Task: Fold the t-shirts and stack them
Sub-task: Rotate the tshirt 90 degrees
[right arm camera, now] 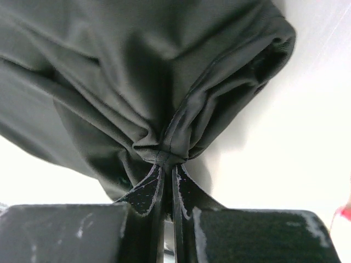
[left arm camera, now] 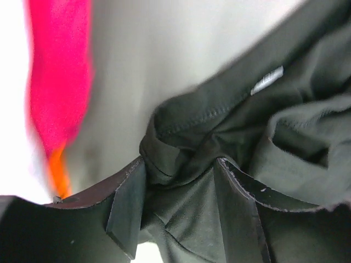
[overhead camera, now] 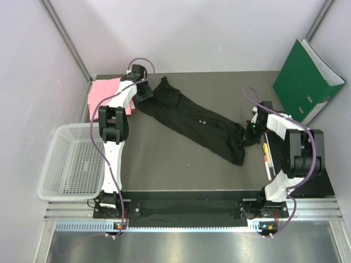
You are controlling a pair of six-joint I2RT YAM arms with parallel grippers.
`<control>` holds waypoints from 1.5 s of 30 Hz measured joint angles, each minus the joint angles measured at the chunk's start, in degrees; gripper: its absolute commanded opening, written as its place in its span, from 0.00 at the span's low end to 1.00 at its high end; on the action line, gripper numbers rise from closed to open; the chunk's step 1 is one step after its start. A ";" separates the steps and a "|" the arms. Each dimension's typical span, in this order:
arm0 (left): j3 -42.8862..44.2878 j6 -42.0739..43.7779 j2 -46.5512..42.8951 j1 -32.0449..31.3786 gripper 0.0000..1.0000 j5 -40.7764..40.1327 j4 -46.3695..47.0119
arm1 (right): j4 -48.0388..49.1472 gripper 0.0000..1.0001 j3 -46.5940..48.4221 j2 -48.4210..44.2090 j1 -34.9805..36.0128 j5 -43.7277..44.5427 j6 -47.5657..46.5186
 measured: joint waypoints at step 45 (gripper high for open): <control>-61.20 -27.02 -36.04 -40.13 0.91 23.50 27.34 | 2.03 1.00 11.93 -7.37 -0.39 8.13 -3.34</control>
